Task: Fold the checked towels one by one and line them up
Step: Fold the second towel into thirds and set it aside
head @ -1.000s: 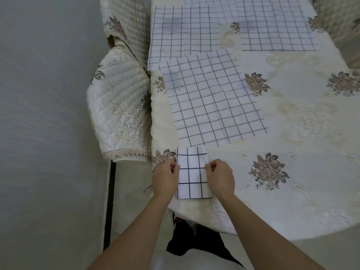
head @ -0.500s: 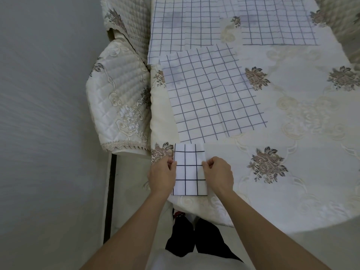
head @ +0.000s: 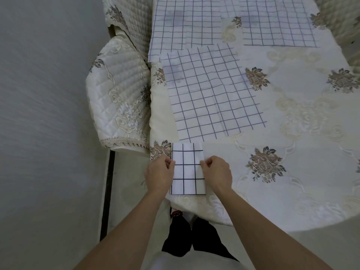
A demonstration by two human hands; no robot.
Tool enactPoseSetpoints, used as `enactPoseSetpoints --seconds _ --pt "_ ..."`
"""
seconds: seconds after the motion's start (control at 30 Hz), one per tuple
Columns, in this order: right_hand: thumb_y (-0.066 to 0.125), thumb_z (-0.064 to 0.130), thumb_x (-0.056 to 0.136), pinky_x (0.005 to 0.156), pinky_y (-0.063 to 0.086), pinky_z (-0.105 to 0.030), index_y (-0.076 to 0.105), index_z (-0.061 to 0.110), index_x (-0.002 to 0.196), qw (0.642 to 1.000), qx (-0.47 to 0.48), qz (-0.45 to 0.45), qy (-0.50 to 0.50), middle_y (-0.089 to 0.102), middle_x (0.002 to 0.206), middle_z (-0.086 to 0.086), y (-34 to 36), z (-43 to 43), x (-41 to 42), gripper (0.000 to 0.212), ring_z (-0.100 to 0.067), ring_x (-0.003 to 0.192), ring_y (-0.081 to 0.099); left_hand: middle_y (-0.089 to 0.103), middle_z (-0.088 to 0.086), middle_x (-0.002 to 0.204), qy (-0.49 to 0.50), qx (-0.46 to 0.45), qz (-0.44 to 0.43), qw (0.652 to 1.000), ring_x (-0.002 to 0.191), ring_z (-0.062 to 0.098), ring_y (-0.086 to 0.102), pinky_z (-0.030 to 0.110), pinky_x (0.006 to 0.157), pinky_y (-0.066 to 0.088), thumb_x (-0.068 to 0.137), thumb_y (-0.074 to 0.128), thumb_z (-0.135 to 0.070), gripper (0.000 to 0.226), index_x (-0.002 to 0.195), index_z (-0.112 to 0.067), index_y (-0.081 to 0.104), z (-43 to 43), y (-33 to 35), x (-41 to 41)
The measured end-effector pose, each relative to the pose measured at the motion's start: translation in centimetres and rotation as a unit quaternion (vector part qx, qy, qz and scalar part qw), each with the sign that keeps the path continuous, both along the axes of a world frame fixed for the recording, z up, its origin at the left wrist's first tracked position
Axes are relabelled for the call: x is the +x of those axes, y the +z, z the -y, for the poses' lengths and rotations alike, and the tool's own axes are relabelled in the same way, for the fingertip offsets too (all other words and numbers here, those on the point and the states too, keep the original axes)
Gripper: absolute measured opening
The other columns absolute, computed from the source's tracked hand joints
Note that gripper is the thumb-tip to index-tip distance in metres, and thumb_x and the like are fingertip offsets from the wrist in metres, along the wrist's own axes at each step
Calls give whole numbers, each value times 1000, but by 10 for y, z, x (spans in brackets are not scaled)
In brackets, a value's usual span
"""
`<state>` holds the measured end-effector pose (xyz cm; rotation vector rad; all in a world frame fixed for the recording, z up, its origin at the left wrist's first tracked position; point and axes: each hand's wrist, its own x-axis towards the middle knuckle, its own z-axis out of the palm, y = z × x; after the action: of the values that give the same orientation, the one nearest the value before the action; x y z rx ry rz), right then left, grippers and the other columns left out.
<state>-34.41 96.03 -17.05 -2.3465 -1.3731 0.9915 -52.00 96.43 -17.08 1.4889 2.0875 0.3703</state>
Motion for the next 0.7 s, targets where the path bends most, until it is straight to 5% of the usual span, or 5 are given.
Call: enactPoseSetpoints --seconds 0.43,0.6,0.7 --pt "55 39 97 63 48 -31 58 19 79 999 -12 17 27 62 79 3 12 -2 9 27 -11 69 56 64 -6 81 -8 -6 15 1000 79 20 61 39 71 52 95 60 -33 15 85 -22 60 -4 6 -10" --pt "50 42 99 87 50 -41 58 17 125 990 50 72 108 57 123 -3 53 -26 23 37 -23 109 55 65 5 99 -91 102 -41 990 91 24 56 39 75 48 96 59 -30 18 104 -14 64 -31 43 -15" --pt "48 37 100 91 47 -40 55 16 131 971 106 129 170 55 130 -7 87 -48 24 38 -25 117 50 65 5 117 -131 160 -76 975 107 26 56 40 86 46 96 60 -33 33 123 -14 63 -51 78 -11"
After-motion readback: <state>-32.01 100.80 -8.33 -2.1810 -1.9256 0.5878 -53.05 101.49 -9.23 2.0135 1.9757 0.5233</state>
